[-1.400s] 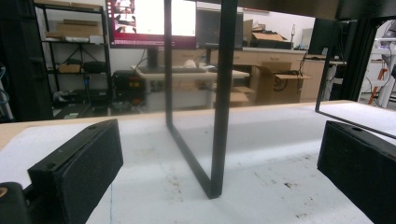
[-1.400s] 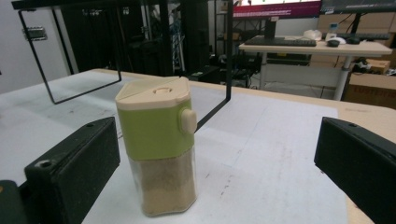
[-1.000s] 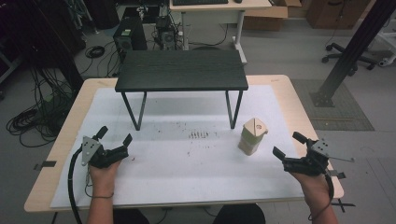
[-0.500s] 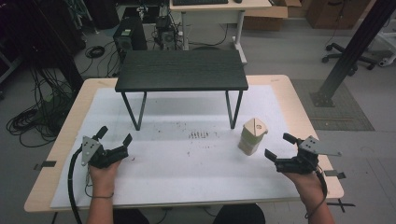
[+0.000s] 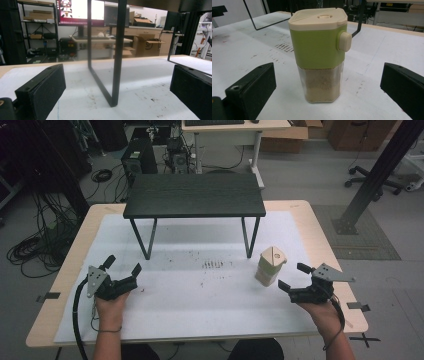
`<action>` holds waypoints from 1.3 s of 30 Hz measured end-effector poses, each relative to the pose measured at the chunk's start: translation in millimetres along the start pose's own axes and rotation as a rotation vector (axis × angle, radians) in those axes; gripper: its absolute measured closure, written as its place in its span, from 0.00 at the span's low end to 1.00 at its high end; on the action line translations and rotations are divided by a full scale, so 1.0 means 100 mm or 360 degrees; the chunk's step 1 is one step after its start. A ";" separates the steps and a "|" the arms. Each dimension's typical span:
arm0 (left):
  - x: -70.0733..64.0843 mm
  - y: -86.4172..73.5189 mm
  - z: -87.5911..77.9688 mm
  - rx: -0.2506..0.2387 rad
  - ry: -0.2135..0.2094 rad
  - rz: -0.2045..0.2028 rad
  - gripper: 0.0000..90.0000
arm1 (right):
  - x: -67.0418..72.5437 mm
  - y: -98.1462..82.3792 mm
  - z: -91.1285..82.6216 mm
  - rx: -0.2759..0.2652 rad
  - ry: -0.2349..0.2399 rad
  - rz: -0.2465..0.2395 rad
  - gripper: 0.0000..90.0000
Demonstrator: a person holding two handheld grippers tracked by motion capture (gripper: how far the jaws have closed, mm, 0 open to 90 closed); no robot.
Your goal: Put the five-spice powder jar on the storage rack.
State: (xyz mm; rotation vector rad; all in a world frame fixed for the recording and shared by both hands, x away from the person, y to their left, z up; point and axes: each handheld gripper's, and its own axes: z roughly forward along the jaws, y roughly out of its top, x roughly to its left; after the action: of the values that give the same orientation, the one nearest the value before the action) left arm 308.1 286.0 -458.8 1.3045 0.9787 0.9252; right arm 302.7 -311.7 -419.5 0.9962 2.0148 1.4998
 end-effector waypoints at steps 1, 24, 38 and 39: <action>0.00 0.00 0.00 0.0000 0.0000 0.0001 0.00 | 0.00 0.00 0.00 0.0001 0.0001 0.0000 0.00; 0.00 0.00 0.00 -0.0006 -0.0011 -0.0003 0.00 | 0.06 0.02 0.22 0.0039 0.0032 -0.0021 0.00; 0.00 0.00 0.00 -0.0009 -0.0013 -0.0005 0.00 | 0.05 0.01 0.33 0.0046 0.0028 -0.0007 0.00; 0.00 0.00 0.00 -0.0009 -0.0013 -0.0004 0.00 | 0.05 0.01 0.34 0.0046 0.0027 -0.0006 0.00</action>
State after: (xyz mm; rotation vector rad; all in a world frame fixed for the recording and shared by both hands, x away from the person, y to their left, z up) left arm 308.1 286.4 -458.7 1.3008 0.9705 0.9192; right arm 323.7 -286.7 -428.6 0.9936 2.0543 1.4862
